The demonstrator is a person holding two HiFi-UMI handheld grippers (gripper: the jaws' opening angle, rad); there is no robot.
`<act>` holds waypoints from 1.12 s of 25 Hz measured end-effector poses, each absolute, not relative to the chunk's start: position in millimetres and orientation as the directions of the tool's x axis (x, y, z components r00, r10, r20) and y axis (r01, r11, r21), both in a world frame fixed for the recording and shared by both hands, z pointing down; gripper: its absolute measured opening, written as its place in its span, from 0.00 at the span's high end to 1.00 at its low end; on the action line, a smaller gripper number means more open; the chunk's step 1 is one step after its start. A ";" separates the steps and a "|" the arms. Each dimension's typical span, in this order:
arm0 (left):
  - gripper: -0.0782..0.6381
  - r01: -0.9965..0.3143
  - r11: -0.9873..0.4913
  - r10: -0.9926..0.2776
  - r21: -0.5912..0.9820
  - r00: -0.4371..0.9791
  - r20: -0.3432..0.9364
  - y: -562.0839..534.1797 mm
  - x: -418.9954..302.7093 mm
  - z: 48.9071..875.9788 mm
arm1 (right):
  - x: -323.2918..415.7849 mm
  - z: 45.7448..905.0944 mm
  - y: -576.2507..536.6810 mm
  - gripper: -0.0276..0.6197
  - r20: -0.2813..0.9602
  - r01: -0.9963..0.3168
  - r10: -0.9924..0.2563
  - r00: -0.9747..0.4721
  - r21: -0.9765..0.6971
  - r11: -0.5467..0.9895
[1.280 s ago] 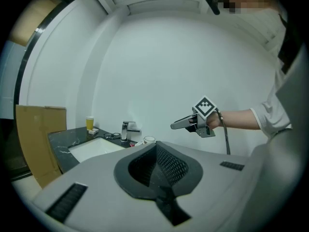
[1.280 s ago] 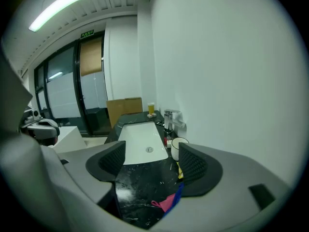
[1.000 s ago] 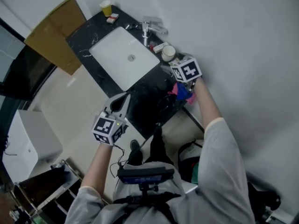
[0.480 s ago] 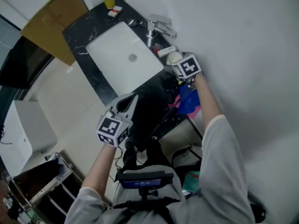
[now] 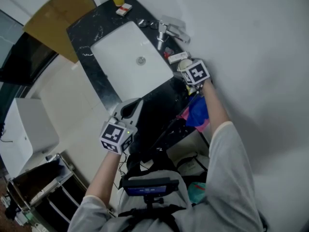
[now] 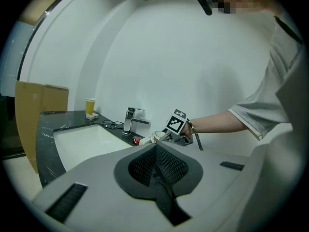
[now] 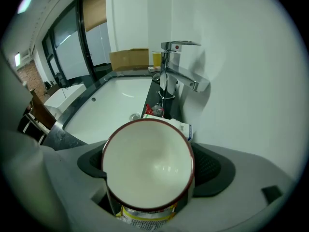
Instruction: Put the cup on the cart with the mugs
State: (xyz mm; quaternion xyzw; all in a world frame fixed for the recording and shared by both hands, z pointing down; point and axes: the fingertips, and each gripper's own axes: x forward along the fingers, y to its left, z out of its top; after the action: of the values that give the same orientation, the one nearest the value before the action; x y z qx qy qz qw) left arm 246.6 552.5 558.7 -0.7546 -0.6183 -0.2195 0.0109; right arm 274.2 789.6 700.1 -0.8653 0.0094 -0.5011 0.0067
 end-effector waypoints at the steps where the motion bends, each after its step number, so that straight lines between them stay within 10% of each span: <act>1: 0.89 0.937 -0.239 0.927 0.257 0.141 0.346 552.1 248.0 559.5 | 274.6 701.1 785.9 0.19 0.868 -0.018 -0.042 0.495 -0.038 -0.999; 28: 0.89 0.954 -0.200 0.935 0.223 0.118 0.335 522.7 242.4 541.6 | 250.9 600.9 766.7 0.29 0.719 0.119 0.091 0.689 0.012 -0.993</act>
State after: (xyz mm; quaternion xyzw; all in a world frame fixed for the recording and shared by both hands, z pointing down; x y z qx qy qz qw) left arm 242.4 522.7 541.6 -0.7473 -0.6320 -0.2040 0.0235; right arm 250.9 766.7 600.9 -0.9187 -0.0571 -0.3904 0.0180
